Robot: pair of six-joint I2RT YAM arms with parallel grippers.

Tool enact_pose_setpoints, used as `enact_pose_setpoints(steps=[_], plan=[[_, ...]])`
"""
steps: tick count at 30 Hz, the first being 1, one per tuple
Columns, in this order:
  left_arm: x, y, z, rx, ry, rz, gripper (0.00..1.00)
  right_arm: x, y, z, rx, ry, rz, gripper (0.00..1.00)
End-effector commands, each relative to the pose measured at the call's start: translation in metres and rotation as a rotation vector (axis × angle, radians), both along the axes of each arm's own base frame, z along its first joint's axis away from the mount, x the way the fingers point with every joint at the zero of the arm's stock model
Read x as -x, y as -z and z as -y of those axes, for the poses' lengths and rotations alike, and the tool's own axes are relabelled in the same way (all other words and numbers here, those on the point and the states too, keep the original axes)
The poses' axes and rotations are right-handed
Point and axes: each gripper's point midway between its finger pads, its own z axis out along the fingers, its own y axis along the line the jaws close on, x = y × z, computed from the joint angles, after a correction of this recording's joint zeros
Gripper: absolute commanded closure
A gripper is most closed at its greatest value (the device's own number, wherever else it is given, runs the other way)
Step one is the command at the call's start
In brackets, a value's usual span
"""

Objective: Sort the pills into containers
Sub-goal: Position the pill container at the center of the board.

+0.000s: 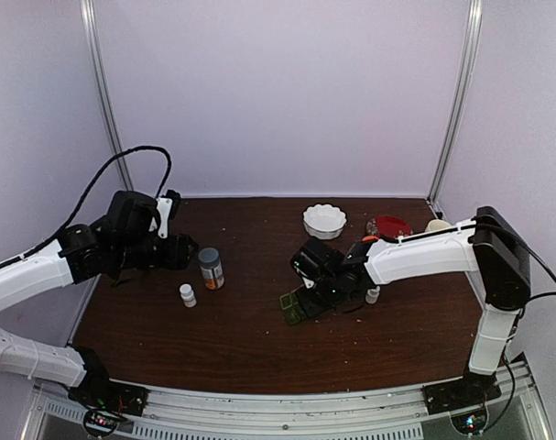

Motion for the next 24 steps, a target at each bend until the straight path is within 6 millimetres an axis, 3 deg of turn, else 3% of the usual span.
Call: enact_pose_setpoints(steps=[1,7,14,24], plan=[[-0.003,-0.005,-0.016,-0.026,-0.034,0.030,0.41,-0.022,-0.015,-0.008,-0.007,0.031,0.072,1.00],[-0.006,0.003,-0.022,-0.054,-0.045,0.016,0.39,-0.054,-0.027,-0.016,-0.048,0.091,0.112,1.00],[-0.011,0.023,-0.025,-0.093,-0.050,-0.049,0.37,-0.077,-0.022,-0.023,-0.054,0.099,0.103,0.99],[-0.019,0.041,-0.017,-0.110,-0.028,-0.126,0.33,-0.078,-0.009,-0.019,-0.038,0.091,0.074,0.90]])
